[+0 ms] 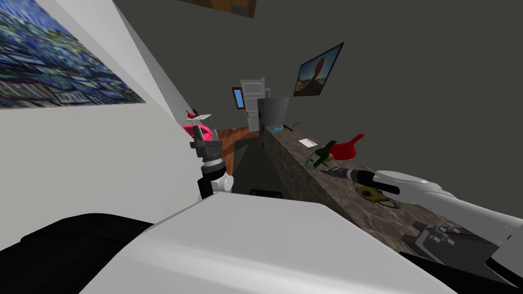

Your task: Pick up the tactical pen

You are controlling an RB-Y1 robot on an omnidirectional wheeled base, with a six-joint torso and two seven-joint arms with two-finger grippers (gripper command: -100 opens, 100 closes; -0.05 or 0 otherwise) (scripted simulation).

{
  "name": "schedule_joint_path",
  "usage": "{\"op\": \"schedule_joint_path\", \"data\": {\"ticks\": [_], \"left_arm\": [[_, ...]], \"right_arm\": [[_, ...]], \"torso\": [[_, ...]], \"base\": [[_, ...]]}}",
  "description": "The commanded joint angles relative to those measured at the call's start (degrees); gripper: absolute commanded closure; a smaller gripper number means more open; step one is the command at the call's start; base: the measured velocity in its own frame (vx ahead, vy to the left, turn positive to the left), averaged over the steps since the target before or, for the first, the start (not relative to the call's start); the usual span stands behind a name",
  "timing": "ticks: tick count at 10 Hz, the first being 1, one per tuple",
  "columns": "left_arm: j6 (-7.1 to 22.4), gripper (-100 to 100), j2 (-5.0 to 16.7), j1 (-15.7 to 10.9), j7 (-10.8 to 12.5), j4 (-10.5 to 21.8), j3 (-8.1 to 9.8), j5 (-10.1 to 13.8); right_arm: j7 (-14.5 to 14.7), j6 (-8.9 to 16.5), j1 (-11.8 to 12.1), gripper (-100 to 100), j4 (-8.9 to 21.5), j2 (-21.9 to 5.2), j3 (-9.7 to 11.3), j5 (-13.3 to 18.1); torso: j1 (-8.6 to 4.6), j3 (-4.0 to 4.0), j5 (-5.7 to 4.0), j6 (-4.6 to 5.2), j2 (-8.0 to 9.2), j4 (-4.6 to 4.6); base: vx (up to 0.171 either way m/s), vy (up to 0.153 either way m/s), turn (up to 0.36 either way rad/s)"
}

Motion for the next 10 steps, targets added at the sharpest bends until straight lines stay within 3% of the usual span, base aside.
{"op": "schedule_joint_path", "data": {"ticks": [1,5,7,8,9,10], "left_arm": [[0.00,0,0.00,0.00,0.00,0.00,0.00,0.00],[0.00,0,0.00,0.00,0.00,0.00,0.00,0.00],[0.00,0,0.00,0.00,0.00,0.00,0.00,0.00],[0.00,0,0.00,0.00,0.00,0.00,0.00,0.00],[0.00,0,0.00,-0.01,0.00,0.00,0.00,0.00],[0.00,0,0.00,0.01,0.00,0.00,0.00,0.00]], "right_arm": [[0.35,-0.36,-0.58,-100,2.51,-1.10,1.48,0.60],[1.24,-2.25,-2.16,-100,9.04,-2.33,5.85,2.34],[1.33,-1.95,-1.95,-100,8.68,-2.23,5.71,2.24],[1.34,-2.02,-2.02,0,8.83,-2.20,5.78,2.29],[2.55,-0.98,-1.01,-100,6.28,-2.67,5.66,1.79],[3.15,-0.46,-0.50,-100,5.01,-2.91,5.61,1.54]], "torso": [[0.00,0.00,0.00,0.00,0.00,0.00],[0.05,-0.09,0.01,-0.04,-0.16,-0.04],[0.08,-0.10,0.01,-0.03,-0.15,-0.04],[0.07,0.02,0.01,-0.01,0.05,0.00],[0.06,0.10,0.01,0.00,0.19,0.04],[0.01,0.04,-0.01,0.06,0.05,0.02]], "base": [[0.073,0.001,0.049],[0.115,0.001,0.094],[0.071,0.005,0.032],[0.009,0.000,0.001],[0.087,-0.015,-0.187],[0.136,0.007,-0.195]]}}
